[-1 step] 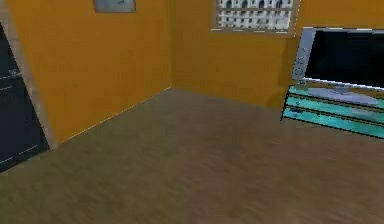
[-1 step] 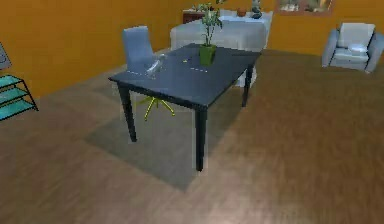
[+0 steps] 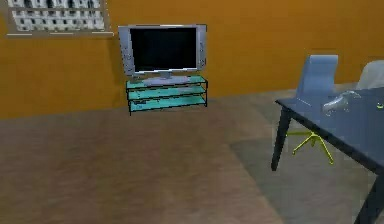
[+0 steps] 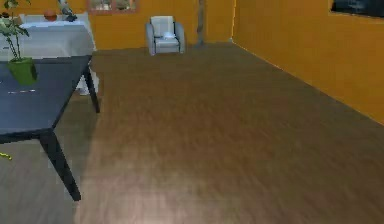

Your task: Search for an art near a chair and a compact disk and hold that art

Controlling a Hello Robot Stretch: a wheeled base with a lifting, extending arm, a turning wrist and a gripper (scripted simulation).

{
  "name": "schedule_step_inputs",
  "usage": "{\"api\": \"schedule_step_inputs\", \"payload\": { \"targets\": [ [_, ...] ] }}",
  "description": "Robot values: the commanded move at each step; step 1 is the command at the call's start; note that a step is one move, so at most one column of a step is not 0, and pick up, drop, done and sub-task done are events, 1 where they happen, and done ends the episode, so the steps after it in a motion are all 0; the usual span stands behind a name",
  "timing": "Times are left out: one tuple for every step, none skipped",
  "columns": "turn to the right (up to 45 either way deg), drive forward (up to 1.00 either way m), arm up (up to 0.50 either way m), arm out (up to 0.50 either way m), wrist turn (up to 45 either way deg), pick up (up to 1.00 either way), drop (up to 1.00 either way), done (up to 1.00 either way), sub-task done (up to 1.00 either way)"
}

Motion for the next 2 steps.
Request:
{"api": "schedule_step_inputs", "payload": {
  "targets": [
    [45.0, 0.0, 0.0, 0.0, 0.0, 0.0, 0.0, 0.0, 0.0],
    [39.0, 0.0, 0.0, 0.0, 0.0, 0.0, 0.0, 0.0, 0.0]
  ]
}}
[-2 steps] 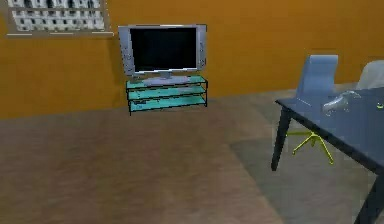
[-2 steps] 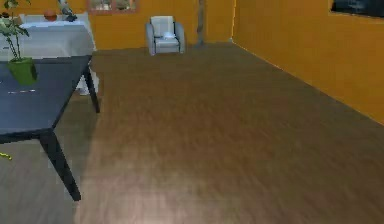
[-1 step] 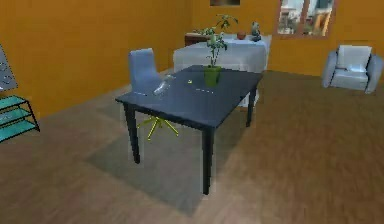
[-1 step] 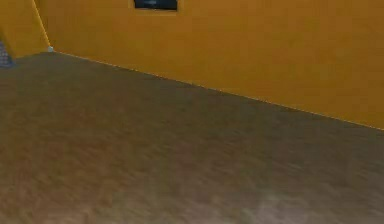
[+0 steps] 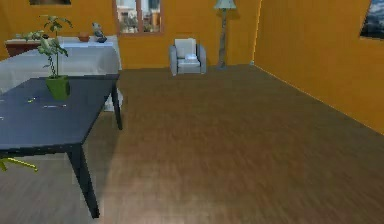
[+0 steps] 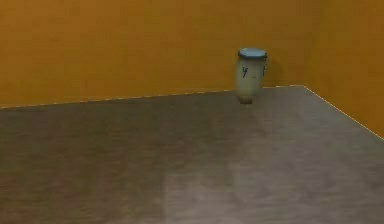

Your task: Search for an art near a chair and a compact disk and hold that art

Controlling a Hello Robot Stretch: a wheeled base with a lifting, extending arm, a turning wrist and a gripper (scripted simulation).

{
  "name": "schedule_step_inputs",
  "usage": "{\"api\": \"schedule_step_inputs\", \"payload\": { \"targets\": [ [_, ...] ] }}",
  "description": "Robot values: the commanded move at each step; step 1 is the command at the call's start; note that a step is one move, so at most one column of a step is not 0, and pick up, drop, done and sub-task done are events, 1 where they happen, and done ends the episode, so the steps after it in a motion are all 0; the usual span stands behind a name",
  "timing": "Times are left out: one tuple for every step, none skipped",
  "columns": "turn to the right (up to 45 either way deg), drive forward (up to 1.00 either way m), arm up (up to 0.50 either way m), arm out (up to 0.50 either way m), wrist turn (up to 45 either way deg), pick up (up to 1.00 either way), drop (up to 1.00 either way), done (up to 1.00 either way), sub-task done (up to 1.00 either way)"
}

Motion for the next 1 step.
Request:
{"api": "schedule_step_inputs", "payload": {
  "targets": [
    [0.0, 0.9, 0.0, 0.0, 0.0, 0.0, 0.0, 0.0, 0.0]
  ]
}}
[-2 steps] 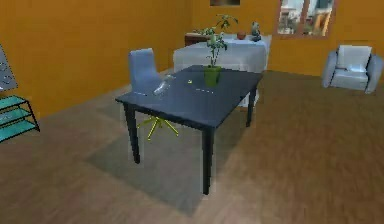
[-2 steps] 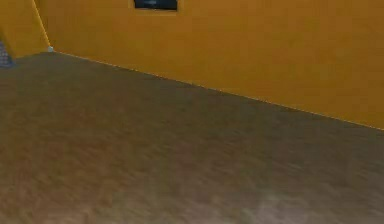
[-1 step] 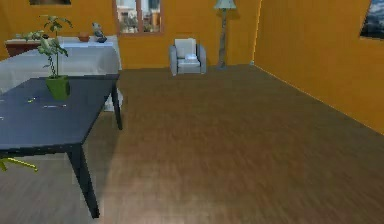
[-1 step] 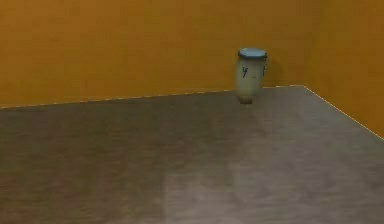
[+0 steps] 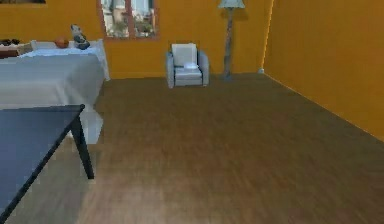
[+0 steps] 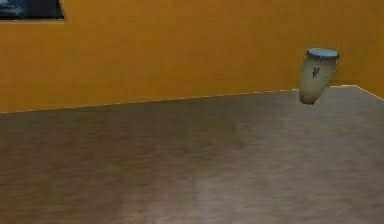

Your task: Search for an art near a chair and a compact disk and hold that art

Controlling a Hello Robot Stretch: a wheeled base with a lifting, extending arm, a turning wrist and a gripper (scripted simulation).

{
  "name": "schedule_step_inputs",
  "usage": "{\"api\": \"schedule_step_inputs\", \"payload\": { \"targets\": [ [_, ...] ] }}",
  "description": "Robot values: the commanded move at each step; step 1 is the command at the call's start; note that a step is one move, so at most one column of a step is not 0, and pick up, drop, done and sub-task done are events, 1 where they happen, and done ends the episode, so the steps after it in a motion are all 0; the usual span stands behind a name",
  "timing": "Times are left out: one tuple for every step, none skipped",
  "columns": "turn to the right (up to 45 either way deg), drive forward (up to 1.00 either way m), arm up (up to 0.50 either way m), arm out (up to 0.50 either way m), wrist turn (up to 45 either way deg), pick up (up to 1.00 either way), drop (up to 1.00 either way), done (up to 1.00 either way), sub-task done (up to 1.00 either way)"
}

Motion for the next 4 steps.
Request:
{"api": "schedule_step_inputs", "payload": {
  "targets": [
    [0.0, 0.15, 0.0, 0.0, 0.0, 0.0, 0.0, 0.0, 0.0],
    [-45.0, 0.0, 0.0, 0.0, 0.0, 0.0, 0.0, 0.0, 0.0],
    [-45.0, 0.0, 0.0, 0.0, 0.0, 0.0, 0.0, 0.0, 0.0],
    [-45.0, 0.0, 0.0, 0.0, 0.0, 0.0, 0.0, 0.0, 0.0]
  ]
}}
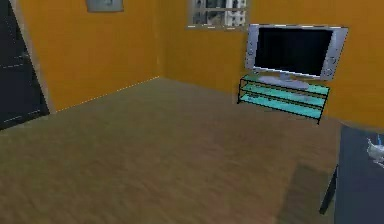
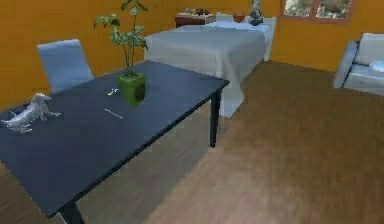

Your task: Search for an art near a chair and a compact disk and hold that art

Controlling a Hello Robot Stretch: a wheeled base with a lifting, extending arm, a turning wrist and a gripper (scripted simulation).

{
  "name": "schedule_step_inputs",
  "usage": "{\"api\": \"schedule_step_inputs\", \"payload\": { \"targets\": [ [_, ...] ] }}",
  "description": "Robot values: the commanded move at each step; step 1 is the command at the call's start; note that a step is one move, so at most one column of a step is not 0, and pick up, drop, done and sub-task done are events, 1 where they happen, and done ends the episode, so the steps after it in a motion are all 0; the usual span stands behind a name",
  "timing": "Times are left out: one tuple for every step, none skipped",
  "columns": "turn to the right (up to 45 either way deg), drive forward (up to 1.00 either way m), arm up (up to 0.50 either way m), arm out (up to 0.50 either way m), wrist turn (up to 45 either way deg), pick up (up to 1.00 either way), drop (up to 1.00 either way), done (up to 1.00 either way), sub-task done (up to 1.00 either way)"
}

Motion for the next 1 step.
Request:
{"api": "schedule_step_inputs", "payload": {
  "targets": [
    [-45.0, 0.0, 0.0, 0.0, 0.0, 0.0, 0.0, 0.0, 0.0]
  ]
}}
